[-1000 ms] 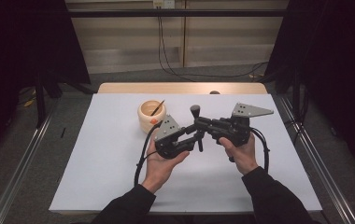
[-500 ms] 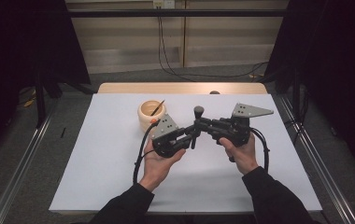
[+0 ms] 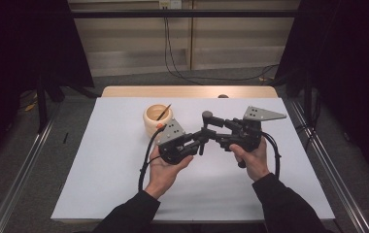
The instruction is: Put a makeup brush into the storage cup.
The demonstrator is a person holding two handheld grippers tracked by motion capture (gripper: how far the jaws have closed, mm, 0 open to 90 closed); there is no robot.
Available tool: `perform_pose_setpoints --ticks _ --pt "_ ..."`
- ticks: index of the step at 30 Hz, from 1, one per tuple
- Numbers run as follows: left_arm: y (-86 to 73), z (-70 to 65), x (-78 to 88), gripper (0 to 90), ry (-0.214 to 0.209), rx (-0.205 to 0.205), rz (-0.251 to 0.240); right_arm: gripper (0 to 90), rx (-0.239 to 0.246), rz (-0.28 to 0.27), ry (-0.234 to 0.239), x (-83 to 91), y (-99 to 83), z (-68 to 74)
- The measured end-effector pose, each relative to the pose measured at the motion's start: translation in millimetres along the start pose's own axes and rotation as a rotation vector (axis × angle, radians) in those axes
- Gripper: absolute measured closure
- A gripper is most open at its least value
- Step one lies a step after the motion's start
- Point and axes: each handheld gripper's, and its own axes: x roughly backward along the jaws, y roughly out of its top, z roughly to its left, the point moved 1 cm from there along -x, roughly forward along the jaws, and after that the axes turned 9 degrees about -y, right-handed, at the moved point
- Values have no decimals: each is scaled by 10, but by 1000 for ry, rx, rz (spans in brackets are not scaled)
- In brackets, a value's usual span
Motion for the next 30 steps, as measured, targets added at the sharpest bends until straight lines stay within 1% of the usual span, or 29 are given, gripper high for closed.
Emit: perform_pose_setpoints --ticks 1,2,3,4,5,6,7,8,10,12,14,15,16,17,19,20,21,22,23,24,25,26,27,28,29,30 --pt "-3 11 9 790 -11 0 3 311 -1 -2 -6 2 1 -2" --pt "-9 14 8 790 -8 3 1 258 -4 -2 -17 2 2 -6" --pt "-13 11 7 790 11 1 4 230 -7 5 -29 5 0 -13" --pt "-19 12 8 790 16 3 7 219 -11 1 -32 6 -4 -24" --pt "-23 14 5 790 15 3 5 196 -17 2 -32 8 -9 -36" --pt "-26 16 4 790 13 4 1 158 -14 2 -33 11 -14 -45" --pt "-24 19 12 791 17 3 8 127 -3 3 -35 14 -18 -50" --pt "-24 27 14 790 -2 4 2 123 -4 3 -25 20 -17 -56" --pt "-21 34 27 790 19 -2 4 62 2 -4 4 32 -16 -55" --pt "-19 44 42 790 29 -2 7 71 5 -10 -1 36 -13 -50" --pt "-20 54 53 790 31 4 0 71 16 -7 -32 38 -22 -41" --pt "-20 68 63 790 24 2 -3 72 20 -9 -42 36 -27 -41" --pt "-19 68 70 791 36 7 -4 76 19 -5 -43 34 -33 -46" --pt "-19 77 77 791 33 5 -4 76 18 -5 -49 34 -39 -53" --pt "-13 86 111 790 50 3 0 89 18 -8 -66 32 -52 -70" --pt "-13 94 126 790 47 4 0 89 16 -6 -76 37 -63 -81" --pt "-15 98 139 791 54 8 -2 89 26 -5 -84 40 -68 -88" --pt "-16 104 148 791 61 8 -5 89 48 -5 -92 37 -74 -93" --pt "-13 124 170 790 67 0 0 87 65 -12 -108 36 -78 -93" --pt "-12 134 181 790 64 8 -4 84 90 -20 -125 30 -82 -98" --pt "-9 144 192 791 68 6 -7 79 89 -13 -131 33 -88 -100" --pt "-8 145 196 791 68 14 -12 70 95 -15 -131 30 -95 -107" --pt "-4 153 206 791 76 6 -14 64 112 -16 -141 26 -102 -110" --pt "-2 159 213 790 64 5 -11 62 142 -6 -181 29 -116 -107" --pt "-1 164 220 791 61 1 -14 56 150 -7 -182 30 -123 -111" --pt "2 163 228 791 69 3 -17 40 150 -9 -182 35 -135 -122"
